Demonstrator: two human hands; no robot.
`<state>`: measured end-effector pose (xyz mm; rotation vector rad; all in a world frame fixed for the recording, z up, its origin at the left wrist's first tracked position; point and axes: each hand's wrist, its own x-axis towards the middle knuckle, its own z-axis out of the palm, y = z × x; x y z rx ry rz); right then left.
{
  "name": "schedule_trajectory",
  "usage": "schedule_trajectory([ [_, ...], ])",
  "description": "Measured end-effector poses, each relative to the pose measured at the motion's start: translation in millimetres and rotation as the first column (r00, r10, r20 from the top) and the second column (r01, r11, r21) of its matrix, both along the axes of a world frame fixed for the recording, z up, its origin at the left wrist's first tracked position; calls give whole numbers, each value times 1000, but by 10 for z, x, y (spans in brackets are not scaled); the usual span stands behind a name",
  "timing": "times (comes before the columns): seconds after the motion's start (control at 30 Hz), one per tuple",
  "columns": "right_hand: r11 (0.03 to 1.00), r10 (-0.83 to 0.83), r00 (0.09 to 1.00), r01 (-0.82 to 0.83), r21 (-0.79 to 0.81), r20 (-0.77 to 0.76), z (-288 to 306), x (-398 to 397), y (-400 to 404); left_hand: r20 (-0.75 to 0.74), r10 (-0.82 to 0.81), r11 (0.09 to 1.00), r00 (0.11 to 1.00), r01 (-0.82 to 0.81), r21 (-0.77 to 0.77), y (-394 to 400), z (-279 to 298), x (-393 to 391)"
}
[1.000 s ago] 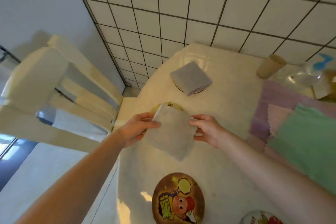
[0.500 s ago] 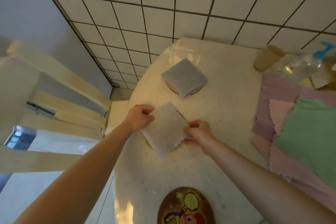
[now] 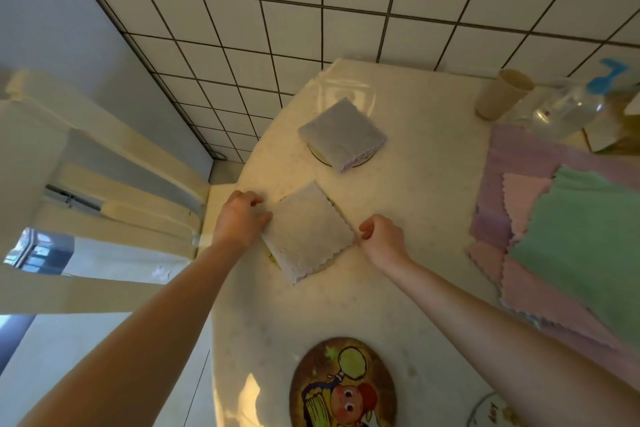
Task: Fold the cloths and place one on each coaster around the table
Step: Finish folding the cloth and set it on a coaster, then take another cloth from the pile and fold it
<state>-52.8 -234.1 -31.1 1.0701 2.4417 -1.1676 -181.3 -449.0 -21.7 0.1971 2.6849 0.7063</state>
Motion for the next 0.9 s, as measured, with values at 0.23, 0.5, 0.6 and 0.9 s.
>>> schedule_trajectory([
  [0.23,998,36,999,-34,56,-35,154,488,527,-172,-77,997,982,73,-28,287,381,487],
  [0.5,951,234,950,-180,252,-207,252,1715,1582,-207,-206,974,956,222,54,1326,362,1749],
  [0.6,920,288,935,-210,331,-207,281,2297,2075,-197,-279,954,940,295,52,1883,257,2301],
  [0.9,734,386,897,-441,517,217,98,3368,3027,-232,-706,695,670,718,-42,3385,178,3308],
])
